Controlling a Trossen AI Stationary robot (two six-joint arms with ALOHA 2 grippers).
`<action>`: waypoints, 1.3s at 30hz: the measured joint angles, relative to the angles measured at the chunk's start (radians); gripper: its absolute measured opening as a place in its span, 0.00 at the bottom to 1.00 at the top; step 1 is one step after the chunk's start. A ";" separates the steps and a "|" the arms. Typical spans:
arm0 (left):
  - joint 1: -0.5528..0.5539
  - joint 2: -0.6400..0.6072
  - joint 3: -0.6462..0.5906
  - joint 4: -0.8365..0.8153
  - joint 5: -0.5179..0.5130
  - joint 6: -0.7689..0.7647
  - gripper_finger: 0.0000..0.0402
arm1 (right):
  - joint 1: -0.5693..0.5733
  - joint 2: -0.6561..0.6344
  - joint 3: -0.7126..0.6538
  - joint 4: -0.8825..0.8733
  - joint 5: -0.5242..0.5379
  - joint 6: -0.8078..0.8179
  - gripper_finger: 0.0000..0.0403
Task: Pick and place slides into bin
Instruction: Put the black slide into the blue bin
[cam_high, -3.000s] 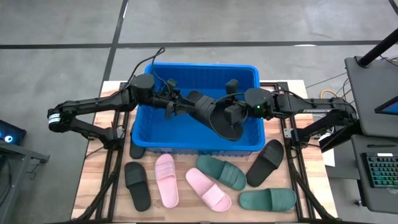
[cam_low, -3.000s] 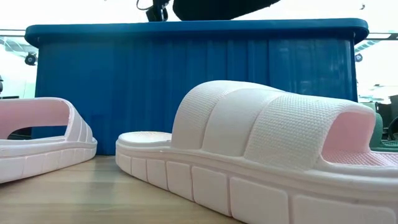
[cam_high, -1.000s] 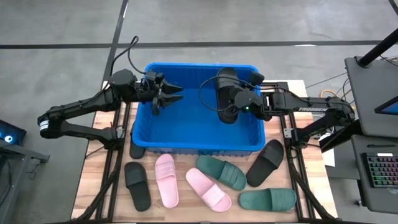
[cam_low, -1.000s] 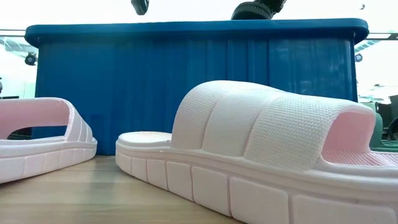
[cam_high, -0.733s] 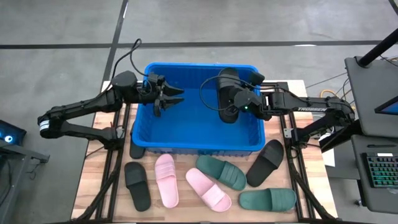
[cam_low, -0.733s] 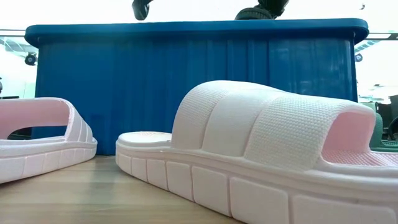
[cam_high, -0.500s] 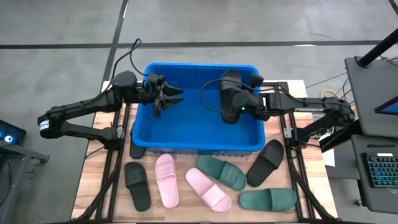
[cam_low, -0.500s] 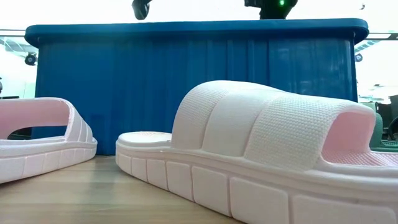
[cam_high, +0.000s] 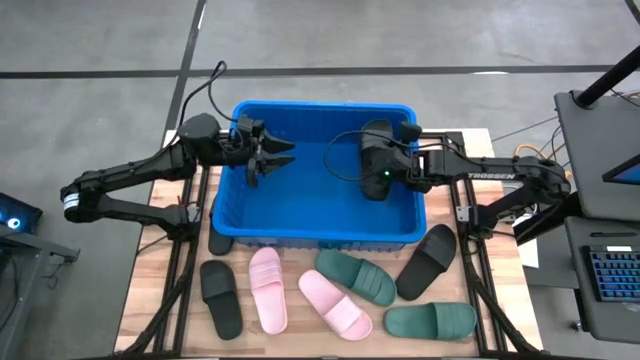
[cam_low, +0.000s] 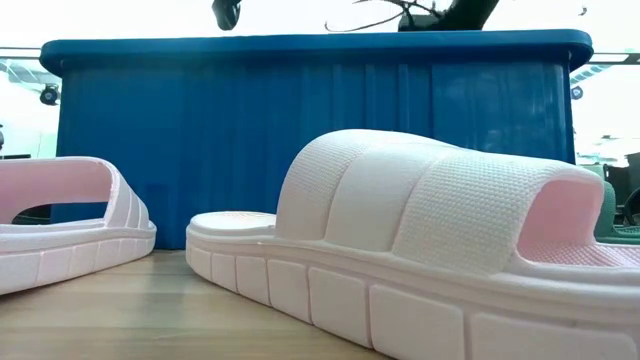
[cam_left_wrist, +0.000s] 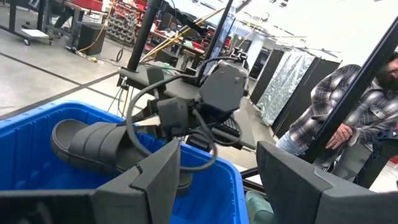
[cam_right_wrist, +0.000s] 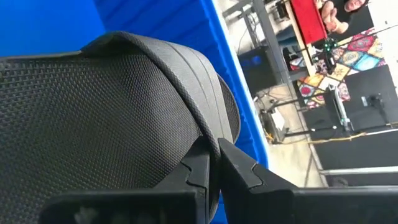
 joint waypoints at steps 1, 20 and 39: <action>0.000 0.000 0.000 0.000 0.000 0.000 0.49 | -0.008 0.000 -0.010 0.000 0.000 -0.008 0.03; 0.000 0.001 0.002 0.000 0.000 0.001 0.49 | -0.105 0.015 -0.169 0.282 0.003 -0.250 0.03; 0.000 -0.002 0.002 0.001 -0.005 0.000 0.49 | -0.130 0.250 0.060 0.022 -0.030 -0.196 0.03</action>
